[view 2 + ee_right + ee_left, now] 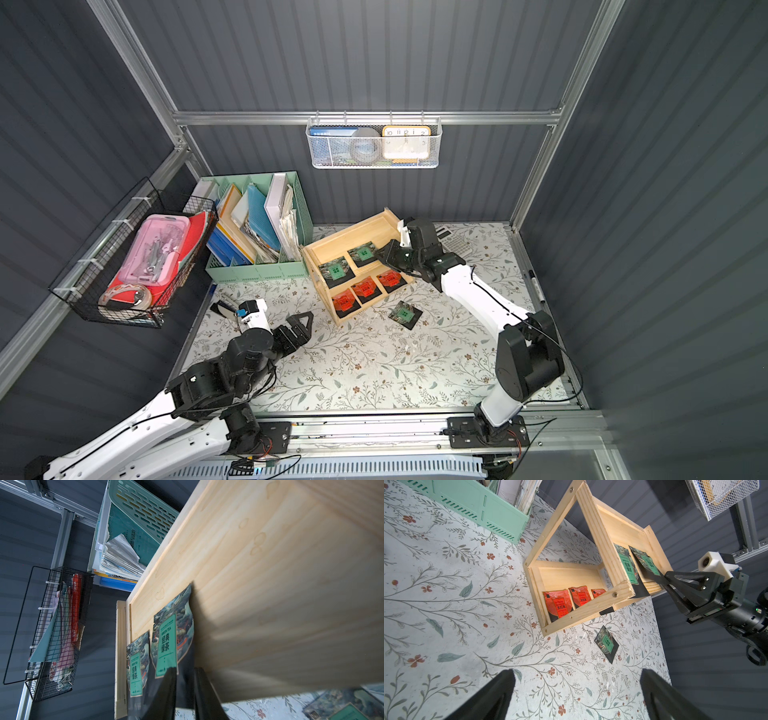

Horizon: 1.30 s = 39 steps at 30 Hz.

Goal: Place the tea bags on the shelf by color
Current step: Place the tea bag on the shelf, then pick up the tea bag from the center of the board.

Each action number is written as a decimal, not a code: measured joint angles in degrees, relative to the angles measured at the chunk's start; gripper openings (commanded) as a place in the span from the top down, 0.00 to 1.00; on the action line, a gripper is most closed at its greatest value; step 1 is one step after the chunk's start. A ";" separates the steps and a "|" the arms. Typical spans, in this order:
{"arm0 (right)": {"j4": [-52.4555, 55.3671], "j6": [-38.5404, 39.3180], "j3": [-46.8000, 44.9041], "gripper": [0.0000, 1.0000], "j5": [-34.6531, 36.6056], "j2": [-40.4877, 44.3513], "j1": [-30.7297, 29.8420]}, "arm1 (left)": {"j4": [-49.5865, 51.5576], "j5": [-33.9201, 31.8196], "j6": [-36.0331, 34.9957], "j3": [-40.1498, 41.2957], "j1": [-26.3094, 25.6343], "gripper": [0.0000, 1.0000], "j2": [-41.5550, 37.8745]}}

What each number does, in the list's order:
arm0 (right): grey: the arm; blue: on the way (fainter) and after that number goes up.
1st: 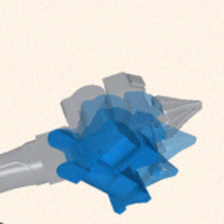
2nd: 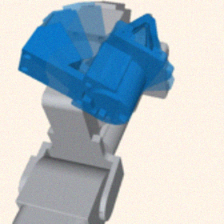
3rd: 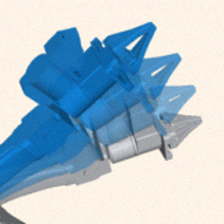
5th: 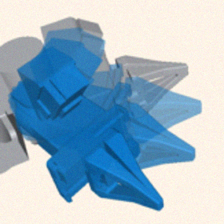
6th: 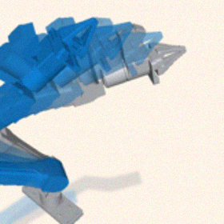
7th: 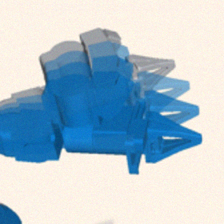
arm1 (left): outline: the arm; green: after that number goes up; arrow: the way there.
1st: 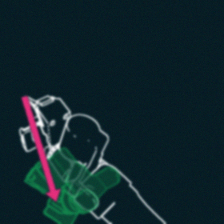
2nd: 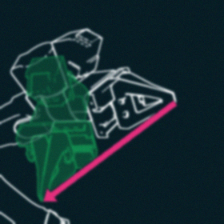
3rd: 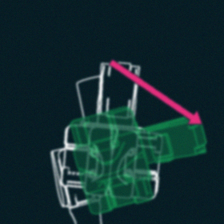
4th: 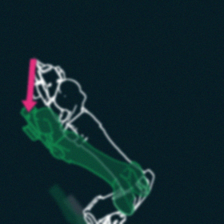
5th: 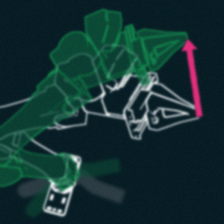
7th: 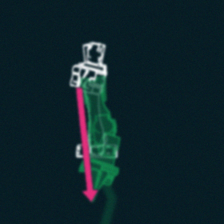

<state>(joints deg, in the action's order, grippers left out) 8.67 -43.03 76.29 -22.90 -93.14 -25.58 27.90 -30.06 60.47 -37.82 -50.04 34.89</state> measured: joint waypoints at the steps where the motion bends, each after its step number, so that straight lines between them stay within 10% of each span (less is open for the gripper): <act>1: 0.02 -0.02 0.00 0.77 0.02 0.00 0.00 | 0.00 0.00 0.00 0.00 0.00 0.00 0.00; 39: 6.45 0.39 -3.28 0.50 6.73 8.87 1.49 | -4.02 6.19 -1.40 0.00 0.00 0.00 4.11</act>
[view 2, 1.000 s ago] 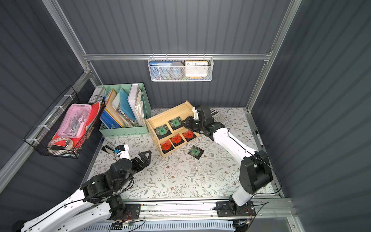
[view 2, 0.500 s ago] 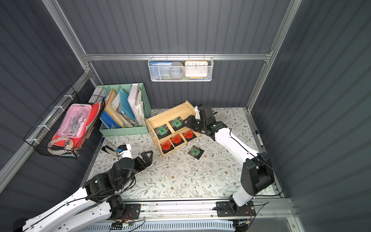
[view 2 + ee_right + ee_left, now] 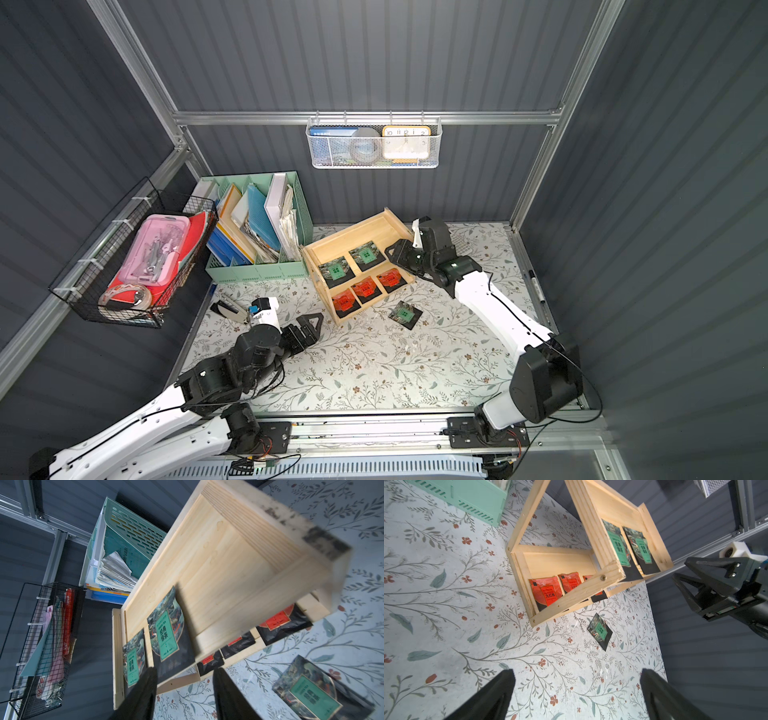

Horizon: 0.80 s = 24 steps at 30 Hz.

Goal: Place the tea bags on the shelf by color
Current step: Pick up the tea bag from the center of the board.

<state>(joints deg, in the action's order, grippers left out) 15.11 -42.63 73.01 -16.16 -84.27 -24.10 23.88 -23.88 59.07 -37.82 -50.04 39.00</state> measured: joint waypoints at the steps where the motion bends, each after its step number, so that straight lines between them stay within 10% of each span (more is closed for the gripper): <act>1: 0.24 0.00 -0.76 0.49 0.68 0.92 0.00 | -0.57 0.92 -0.44 -0.02 0.00 0.00 0.61; 24: 8.74 -0.79 -21.24 0.51 4.59 16.85 3.37 | -11.82 18.10 -3.06 -0.72 -0.02 0.00 12.20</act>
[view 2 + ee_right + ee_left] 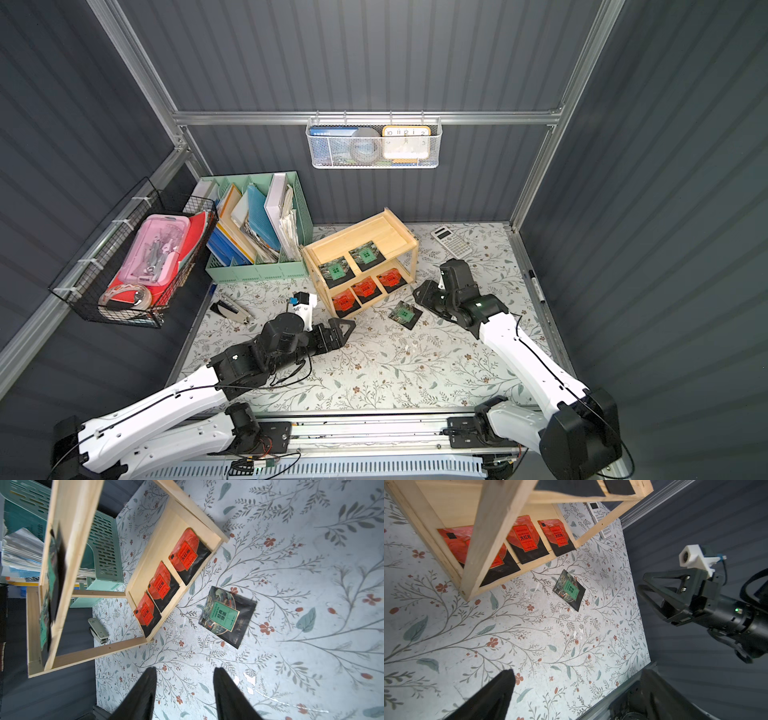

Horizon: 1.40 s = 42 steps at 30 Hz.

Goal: Place the tea bags on the shelf by color
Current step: Pick up the tea bag from the center of the board.

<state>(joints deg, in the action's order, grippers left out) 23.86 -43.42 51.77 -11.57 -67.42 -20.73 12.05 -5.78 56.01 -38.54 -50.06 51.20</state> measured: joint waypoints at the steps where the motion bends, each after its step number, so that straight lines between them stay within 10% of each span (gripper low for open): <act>1: -0.11 0.28 -0.07 0.51 -0.44 -0.63 0.28 | -0.92 0.00 0.50 0.17 0.00 0.00 0.63; 42: -12.37 9.05 6.54 0.53 -18.45 -35.45 9.11 | -17.94 -7.48 11.06 -3.48 -6.75 0.00 25.31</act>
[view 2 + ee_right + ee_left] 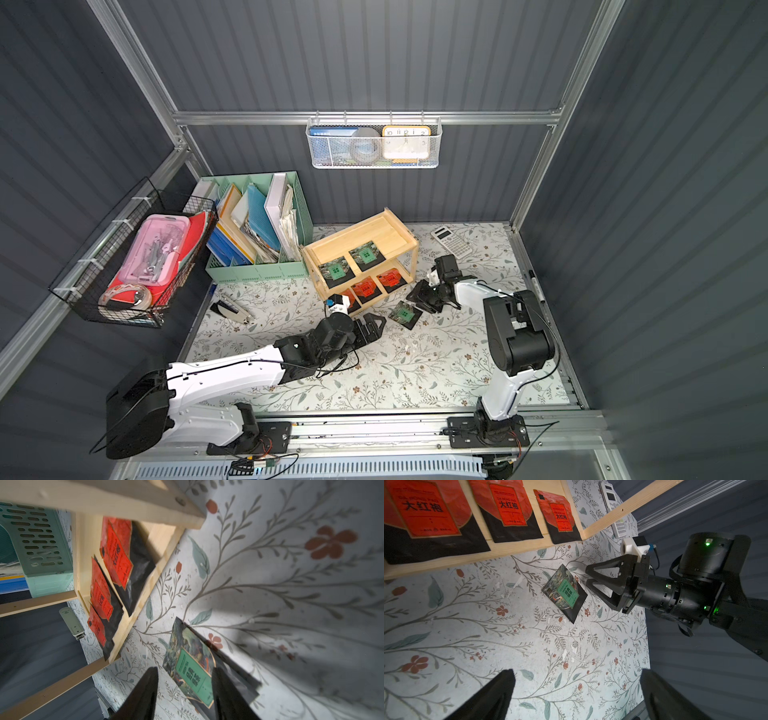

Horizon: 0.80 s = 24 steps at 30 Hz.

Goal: Place the tea bags on the shelf by color
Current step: Pick up the tea bag from the center of the board.

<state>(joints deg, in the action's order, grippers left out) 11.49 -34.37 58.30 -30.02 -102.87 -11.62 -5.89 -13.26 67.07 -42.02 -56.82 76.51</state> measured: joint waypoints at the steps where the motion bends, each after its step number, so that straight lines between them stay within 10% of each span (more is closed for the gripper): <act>1: -0.20 0.04 0.35 0.53 -0.22 -0.72 0.07 | -0.02 0.00 0.00 -0.35 -0.09 0.00 0.52; 24: -1.25 1.73 -0.46 0.54 -7.34 -4.28 0.33 | -2.58 1.31 -0.24 -5.51 -0.31 0.00 10.73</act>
<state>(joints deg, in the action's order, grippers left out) 10.24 -32.64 57.84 -37.36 -107.15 -11.29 -8.47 -11.94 66.83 -47.53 -57.12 87.24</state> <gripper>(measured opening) 0.461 0.997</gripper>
